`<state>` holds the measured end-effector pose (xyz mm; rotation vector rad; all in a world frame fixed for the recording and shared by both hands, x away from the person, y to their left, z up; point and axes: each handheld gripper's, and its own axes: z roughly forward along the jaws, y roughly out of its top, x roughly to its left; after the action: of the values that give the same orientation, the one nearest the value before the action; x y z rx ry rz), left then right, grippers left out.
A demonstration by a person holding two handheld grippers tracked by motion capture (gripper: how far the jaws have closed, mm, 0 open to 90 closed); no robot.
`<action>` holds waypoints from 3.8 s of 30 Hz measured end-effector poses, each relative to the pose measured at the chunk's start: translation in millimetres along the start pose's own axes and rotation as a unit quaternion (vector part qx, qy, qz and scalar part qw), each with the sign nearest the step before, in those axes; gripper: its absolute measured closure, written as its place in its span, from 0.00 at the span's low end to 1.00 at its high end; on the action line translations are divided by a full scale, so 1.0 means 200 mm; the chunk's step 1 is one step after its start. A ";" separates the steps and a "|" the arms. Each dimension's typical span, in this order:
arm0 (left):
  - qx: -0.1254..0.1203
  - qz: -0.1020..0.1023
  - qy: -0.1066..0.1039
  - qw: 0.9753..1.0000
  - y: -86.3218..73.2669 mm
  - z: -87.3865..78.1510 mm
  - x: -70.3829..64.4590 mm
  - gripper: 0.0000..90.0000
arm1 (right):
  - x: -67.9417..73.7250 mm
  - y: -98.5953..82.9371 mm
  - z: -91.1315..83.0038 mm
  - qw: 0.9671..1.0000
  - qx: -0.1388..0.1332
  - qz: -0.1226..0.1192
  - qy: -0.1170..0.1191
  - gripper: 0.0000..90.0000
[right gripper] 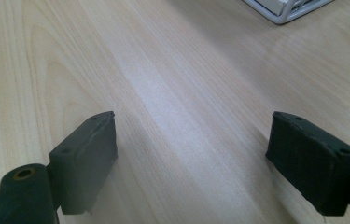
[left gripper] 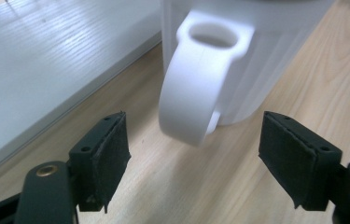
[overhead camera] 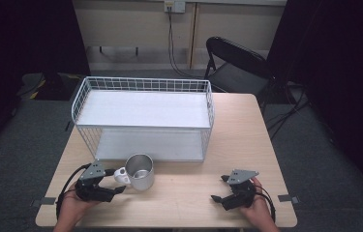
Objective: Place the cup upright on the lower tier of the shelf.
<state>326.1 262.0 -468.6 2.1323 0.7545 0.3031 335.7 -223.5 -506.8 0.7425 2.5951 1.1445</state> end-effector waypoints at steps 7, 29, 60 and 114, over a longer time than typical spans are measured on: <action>0.001 0.007 -0.006 1.000 0.04 -0.01 0.00 0.28 | 0.00 0.00 0.00 1.000 0.000 0.000 0.000 0.17; -0.009 0.015 -0.019 1.000 0.10 -0.04 0.02 0.39 | 0.00 0.00 0.00 1.000 0.000 0.000 0.000 0.17; 0.022 0.033 -0.018 0.999 0.12 -0.02 0.01 0.75 | 0.00 0.00 0.00 1.000 0.000 0.000 0.000 0.17; 0.036 0.048 -0.007 0.998 0.12 -0.03 -0.05 0.79 | 0.00 0.00 0.00 1.000 0.000 0.000 0.000 0.17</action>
<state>325.1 248.3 -445.5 2.2397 0.6654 0.3145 335.7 -223.5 -506.8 0.7423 2.5947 1.1446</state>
